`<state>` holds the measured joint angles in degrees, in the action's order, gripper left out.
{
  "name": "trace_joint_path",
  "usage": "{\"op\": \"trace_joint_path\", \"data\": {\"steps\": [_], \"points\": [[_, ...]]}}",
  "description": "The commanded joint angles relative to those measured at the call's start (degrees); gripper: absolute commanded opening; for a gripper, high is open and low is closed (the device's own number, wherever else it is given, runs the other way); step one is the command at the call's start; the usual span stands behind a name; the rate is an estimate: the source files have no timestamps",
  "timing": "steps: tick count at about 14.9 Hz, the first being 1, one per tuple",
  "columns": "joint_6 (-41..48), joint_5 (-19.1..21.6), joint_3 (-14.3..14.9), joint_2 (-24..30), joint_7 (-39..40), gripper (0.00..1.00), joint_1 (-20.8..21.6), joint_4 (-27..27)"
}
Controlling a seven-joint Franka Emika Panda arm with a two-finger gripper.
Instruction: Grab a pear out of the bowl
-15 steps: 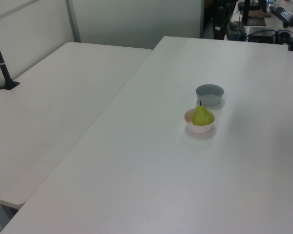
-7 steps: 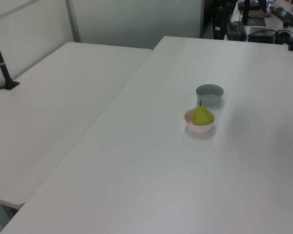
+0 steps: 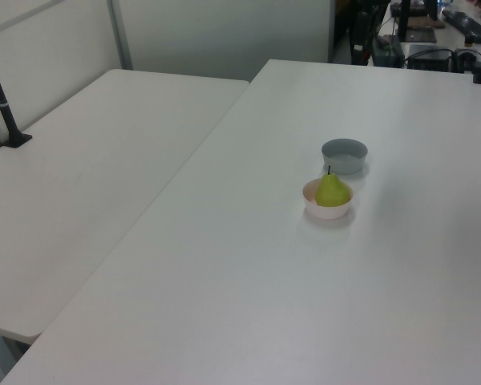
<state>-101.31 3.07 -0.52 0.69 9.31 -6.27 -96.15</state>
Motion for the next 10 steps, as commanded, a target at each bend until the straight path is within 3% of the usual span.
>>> {"op": "trace_joint_path", "data": {"steps": [1,5,7,10], "points": [[3.30,-0.87,0.09,0.18,12.20,1.00,0.56,0.00],[3.83,-2.01,0.09,0.18,16.88,1.00,1.35,-0.61],[3.40,-3.94,0.00,0.10,16.54,1.00,4.15,-2.36],[1.39,-3.60,0.00,0.18,14.60,1.00,6.62,-5.53]]}}
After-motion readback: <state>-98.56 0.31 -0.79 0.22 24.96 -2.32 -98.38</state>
